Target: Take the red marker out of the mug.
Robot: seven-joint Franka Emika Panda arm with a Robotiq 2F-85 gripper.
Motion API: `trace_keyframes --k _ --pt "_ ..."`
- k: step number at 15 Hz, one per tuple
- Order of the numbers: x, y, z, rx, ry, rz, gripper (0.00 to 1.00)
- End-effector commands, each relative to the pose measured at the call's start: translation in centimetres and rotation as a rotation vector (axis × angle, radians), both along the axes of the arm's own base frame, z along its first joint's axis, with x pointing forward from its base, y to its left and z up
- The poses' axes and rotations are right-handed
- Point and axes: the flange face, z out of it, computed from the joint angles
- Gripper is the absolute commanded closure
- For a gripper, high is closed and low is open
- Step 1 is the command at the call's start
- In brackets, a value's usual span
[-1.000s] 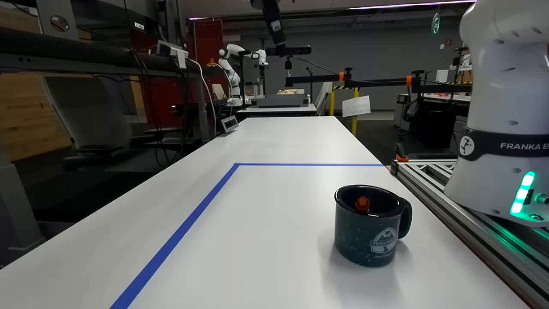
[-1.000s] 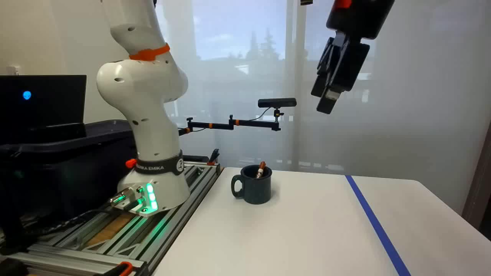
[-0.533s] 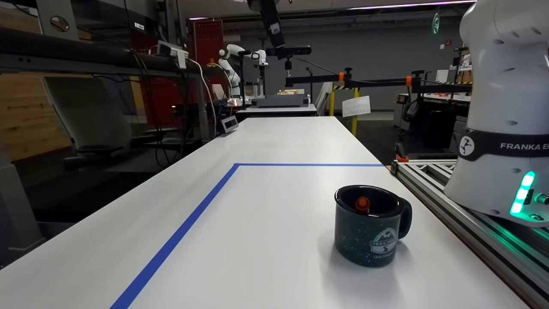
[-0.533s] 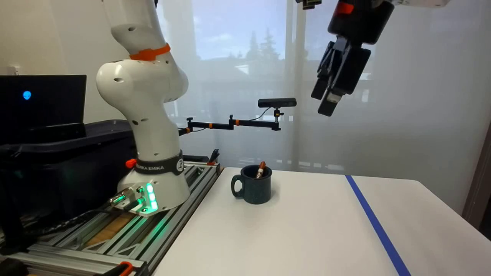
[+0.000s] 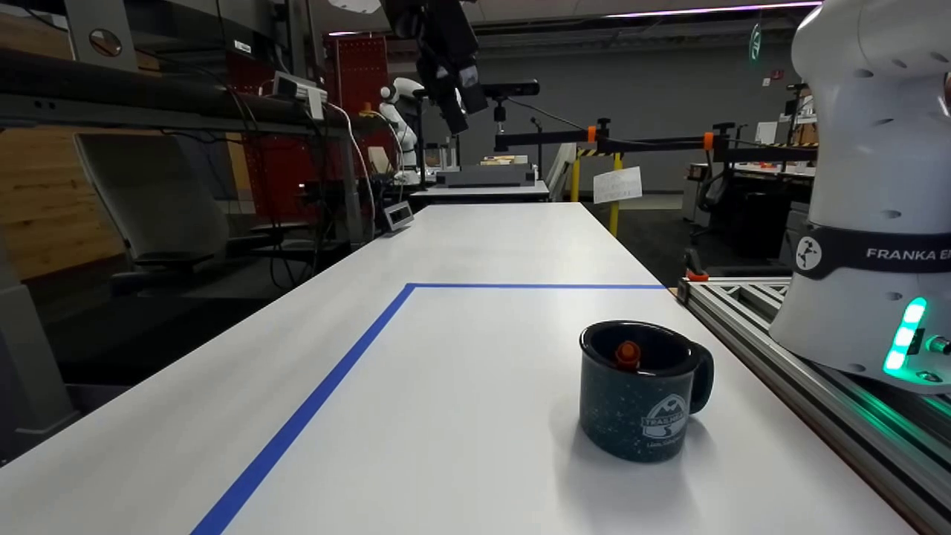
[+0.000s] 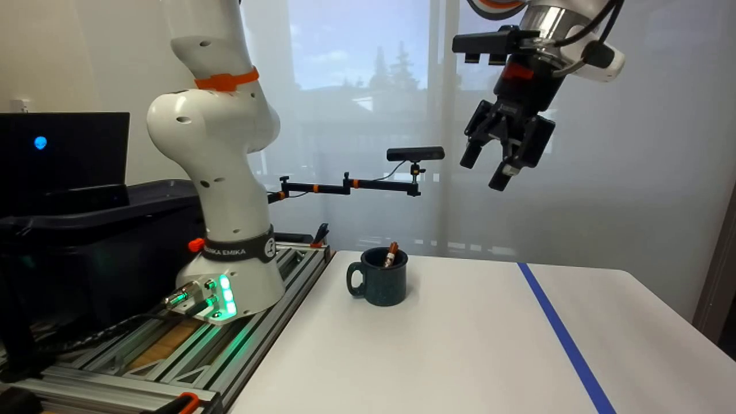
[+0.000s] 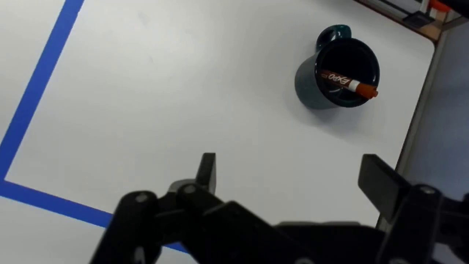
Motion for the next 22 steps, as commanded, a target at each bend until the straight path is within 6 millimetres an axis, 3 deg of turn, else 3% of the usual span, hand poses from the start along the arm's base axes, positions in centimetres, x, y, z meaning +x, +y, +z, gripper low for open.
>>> trace_keyframes --k 1,7,9,13,15,18,22 --pt "-2.4 1.7 -1.2 -0.044 -0.052 0.166 0.0" --pt "-6.5 5.4 -5.0 -0.229 0.047 0.435 0.0" --pt "-5.1 5.0 -5.4 -0.21 0.058 0.389 0.0" --pt "-5.3 5.5 -5.5 -0.226 0.058 0.45 0.0" --pt "-4.9 7.6 -6.4 -0.203 0.032 0.523 0.0" --pt "-4.5 12.5 -7.9 -0.138 -0.026 0.667 0.0" --pt "-5.7 19.5 -10.2 -0.067 -0.038 0.845 0.0"
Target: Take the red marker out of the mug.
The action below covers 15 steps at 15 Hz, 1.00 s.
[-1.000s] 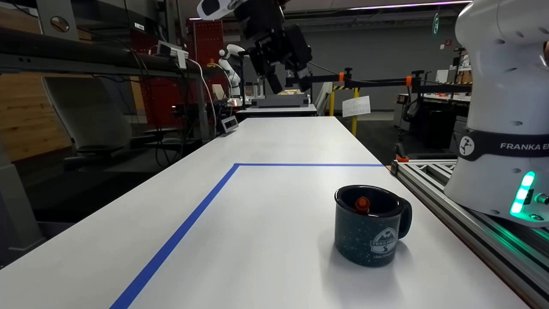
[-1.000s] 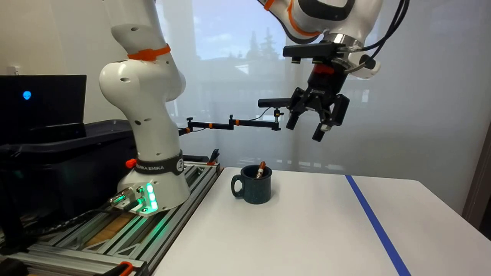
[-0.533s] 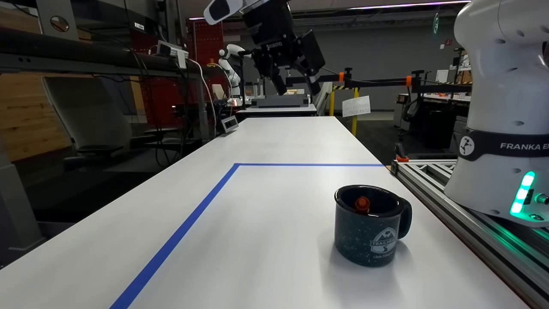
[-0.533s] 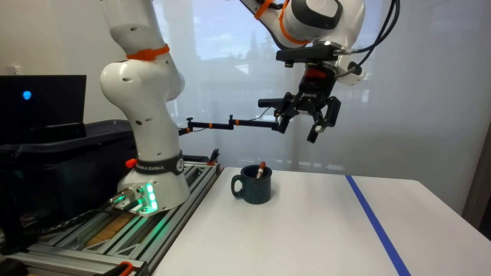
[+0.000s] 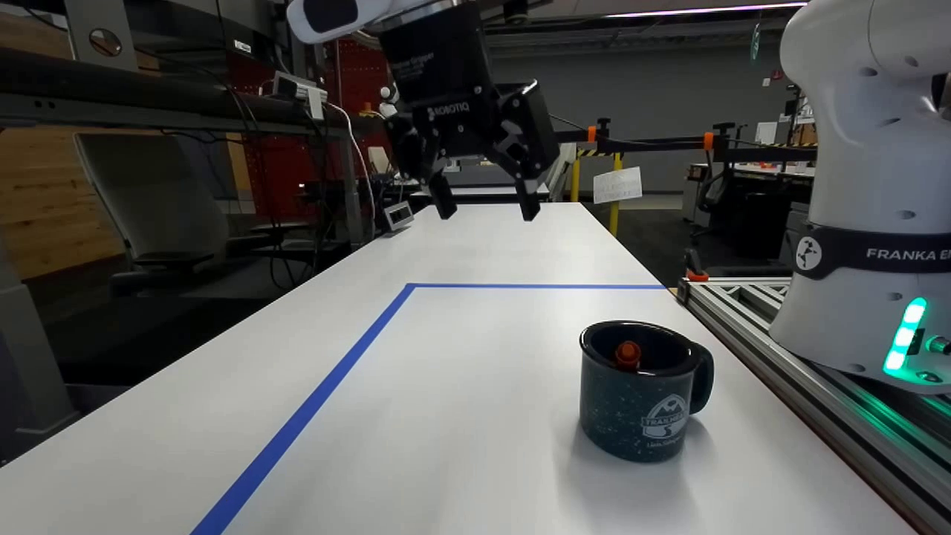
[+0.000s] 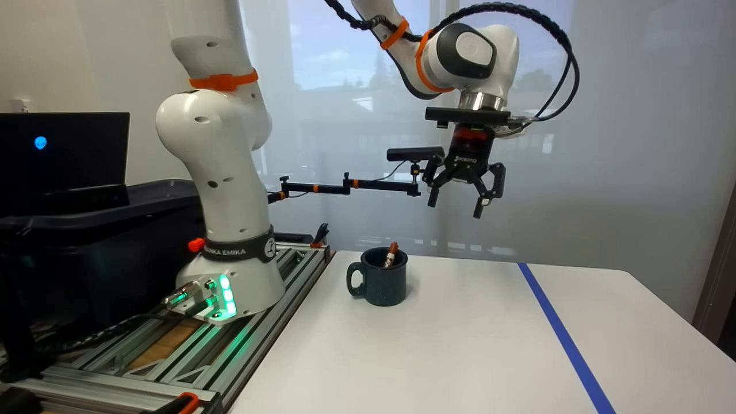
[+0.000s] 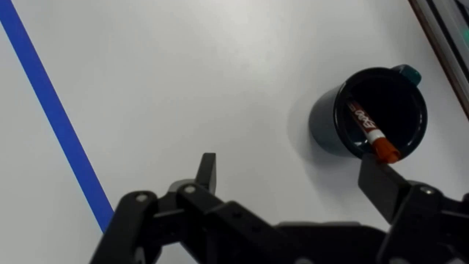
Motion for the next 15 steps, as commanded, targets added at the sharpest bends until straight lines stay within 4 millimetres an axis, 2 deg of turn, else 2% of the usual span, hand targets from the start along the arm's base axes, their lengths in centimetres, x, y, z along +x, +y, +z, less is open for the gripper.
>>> trace_keyframes --k 1,4,9,12,14,15 --pt "-1.4 5.3 -1.7 0.047 0.059 0.139 0.0" --pt "-3.0 7.0 -2.8 -0.006 0.128 0.152 0.0" --pt "-4.7 6.4 -4.2 -0.062 0.224 0.062 0.0" --pt "-5.5 6.9 -5.4 -0.075 0.253 0.017 0.0" --pt "-5.7 7.3 -6.0 -0.117 0.205 0.014 0.0" --pt "-5.2 6.5 -5.7 -0.084 0.234 0.025 0.0"
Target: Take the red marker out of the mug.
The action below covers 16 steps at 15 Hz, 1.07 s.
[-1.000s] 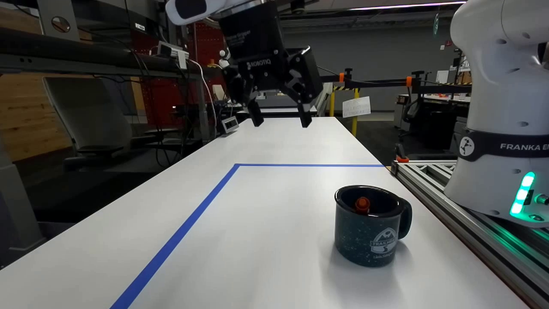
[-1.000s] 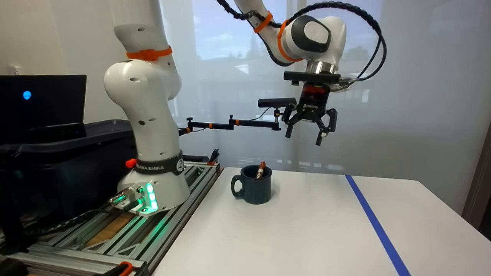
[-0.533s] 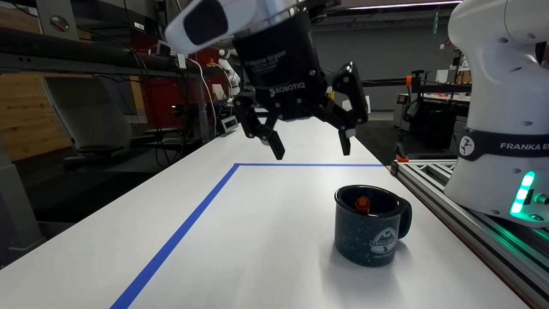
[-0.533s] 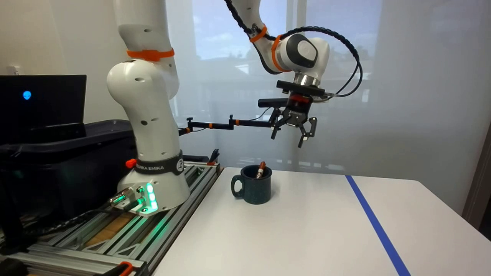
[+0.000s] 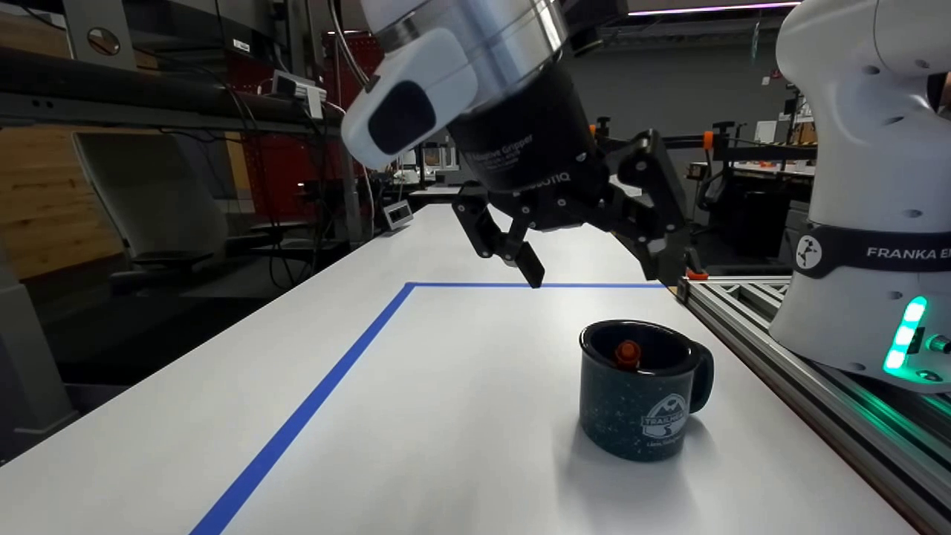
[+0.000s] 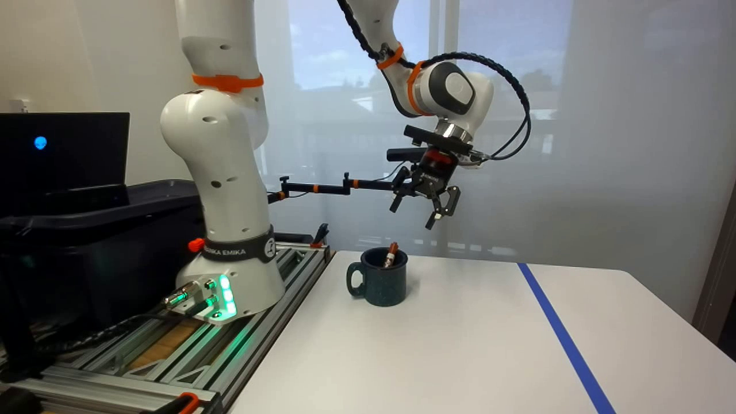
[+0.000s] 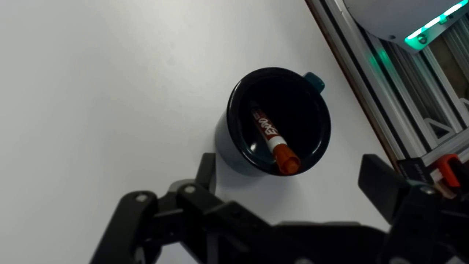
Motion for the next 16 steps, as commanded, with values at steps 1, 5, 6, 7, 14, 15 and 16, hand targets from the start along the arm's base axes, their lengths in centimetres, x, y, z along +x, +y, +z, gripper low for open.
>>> trace_keyframes --k 1,5,6,7,14,15,16 --pt "-0.1 0.2 -0.2 -0.011 -0.002 -0.006 0.0" --pt "-0.4 0.7 -0.8 -0.015 0.012 -0.006 0.0" --pt "-0.5 0.8 -1.1 -0.019 0.021 -0.006 0.0" --pt "-0.6 1.0 -1.5 -0.024 0.022 -0.002 0.0" --pt "-1.4 1.4 -3.5 -0.064 0.051 -0.013 0.0" --pt "-1.4 1.4 -3.8 -0.07 0.055 -0.017 0.0" --pt "-1.5 1.5 -3.9 -0.078 0.054 -0.025 0.0"
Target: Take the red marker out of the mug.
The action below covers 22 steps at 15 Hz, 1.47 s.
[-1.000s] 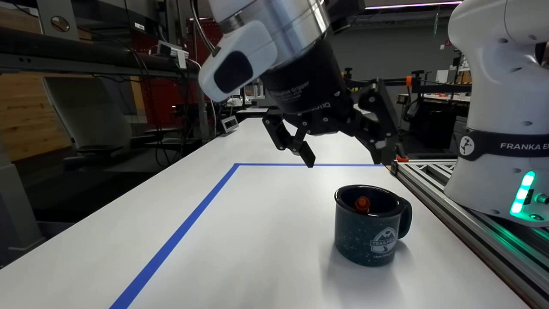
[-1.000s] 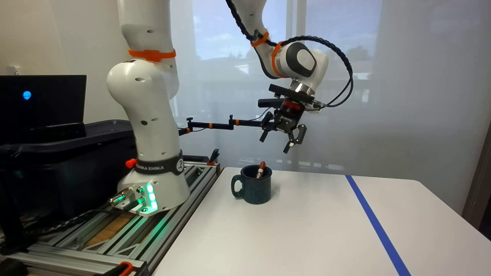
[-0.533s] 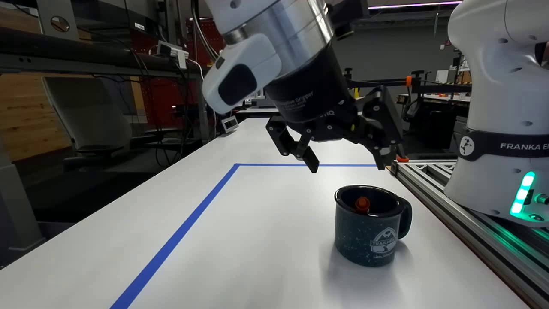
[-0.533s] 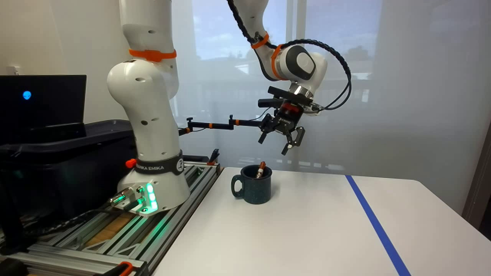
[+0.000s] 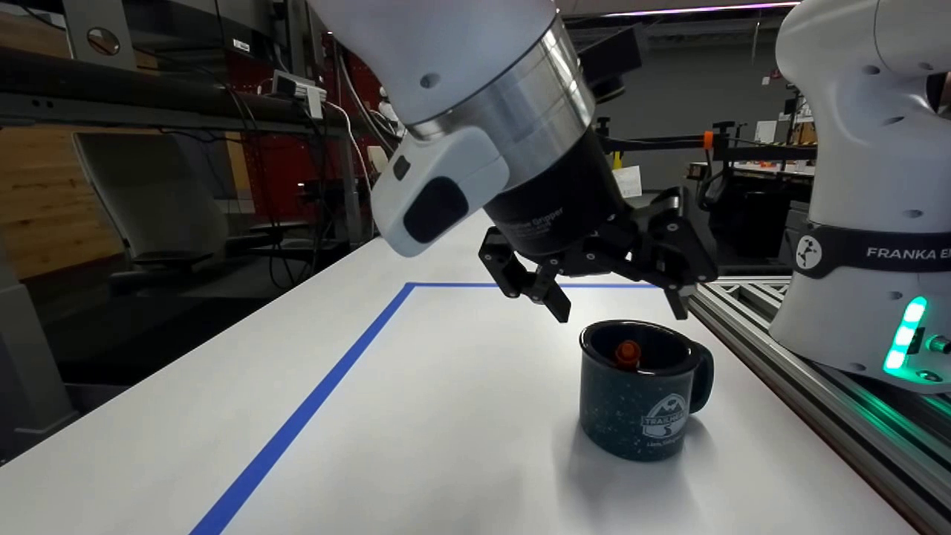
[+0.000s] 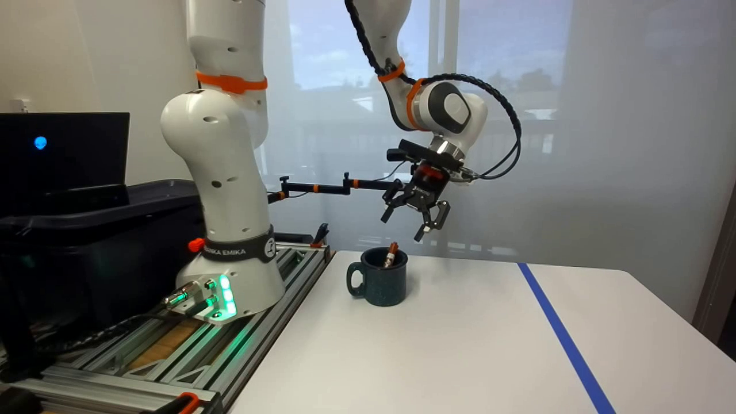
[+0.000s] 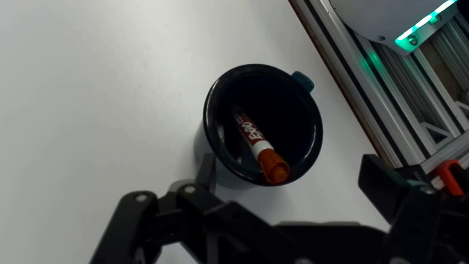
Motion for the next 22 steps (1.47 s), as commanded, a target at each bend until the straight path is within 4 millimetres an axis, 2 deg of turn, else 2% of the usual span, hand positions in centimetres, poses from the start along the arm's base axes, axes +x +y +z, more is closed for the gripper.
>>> trace_keyframes --k 1,2,4,7,8,9,10,12,16,17,18,19,21,22 --pt "-0.2 0.5 -0.6 -0.039 -0.005 -0.019 0.25" --pt "-0.3 0.6 -0.7 -0.046 -0.005 -0.024 0.26" --pt "-0.4 0.7 -1.0 -0.057 -0.008 -0.031 0.37" --pt "-0.5 0.8 -1.5 -0.067 -0.007 -0.037 0.46" --pt "-0.6 0.8 -1.6 -0.072 -0.009 -0.038 0.4" --pt "-0.6 0.8 -1.7 -0.077 -0.008 -0.041 0.43" --pt "-0.6 0.9 -1.8 -0.08 -0.013 -0.04 0.38" --pt "-0.7 1.0 -1.9 -0.086 -0.017 -0.035 0.38" --pt "-0.8 1.2 -2.4 -0.106 -0.024 -0.027 0.54" --pt "-0.8 1.3 -2.4 -0.11 -0.026 -0.025 0.66" --pt "-0.9 1.3 -2.5 -0.117 -0.028 -0.025 0.72" --pt "-0.9 1.2 -2.6 -0.12 -0.029 -0.021 0.7" --pt "-0.9 1.2 -2.8 -0.128 -0.031 -0.015 0.76" --pt "-0.9 1.2 -2.8 -0.132 -0.033 -0.014 0.72"
